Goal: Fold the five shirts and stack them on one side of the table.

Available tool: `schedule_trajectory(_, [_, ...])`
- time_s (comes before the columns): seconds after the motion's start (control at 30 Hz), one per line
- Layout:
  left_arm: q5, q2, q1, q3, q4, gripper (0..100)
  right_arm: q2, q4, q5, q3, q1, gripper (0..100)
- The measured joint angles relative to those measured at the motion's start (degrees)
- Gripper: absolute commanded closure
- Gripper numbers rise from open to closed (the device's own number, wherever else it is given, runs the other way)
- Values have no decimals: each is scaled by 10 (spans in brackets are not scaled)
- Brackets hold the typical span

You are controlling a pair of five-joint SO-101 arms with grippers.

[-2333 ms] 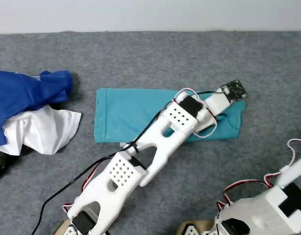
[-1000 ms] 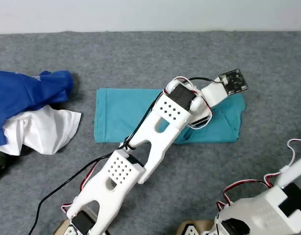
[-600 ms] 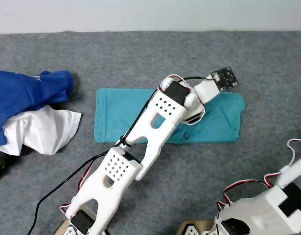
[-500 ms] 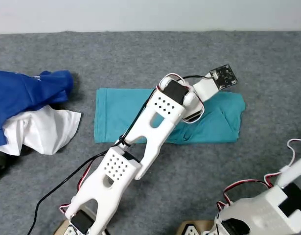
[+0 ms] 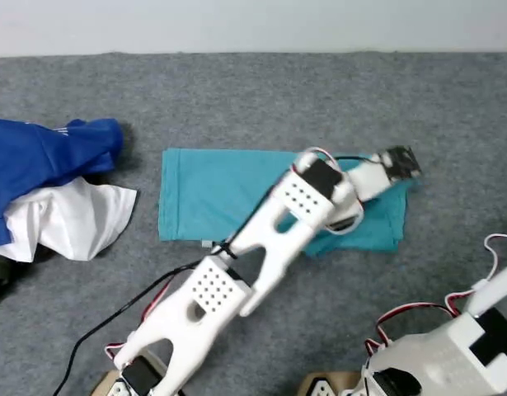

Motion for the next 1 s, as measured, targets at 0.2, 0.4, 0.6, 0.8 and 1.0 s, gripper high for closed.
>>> schedule_trajectory(0.2, [0, 0, 40, -65, 49, 920, 0, 0, 0, 0, 0, 987])
schedule_trajectory(0.4, [0, 51, 38, -71, 49, 920, 0, 0, 0, 0, 0, 987])
schedule_trajectory(0.6, [1, 103, 0, -73, 5, 920, 0, 0, 0, 0, 0, 987])
schedule_trajectory(0.8, [-3, 104, -63, -93, -50, 919, 0, 0, 0, 0, 0, 987])
schedule_trajectory(1.0, [-26, 104, -78, -93, -46, 919, 0, 0, 0, 0, 0, 987])
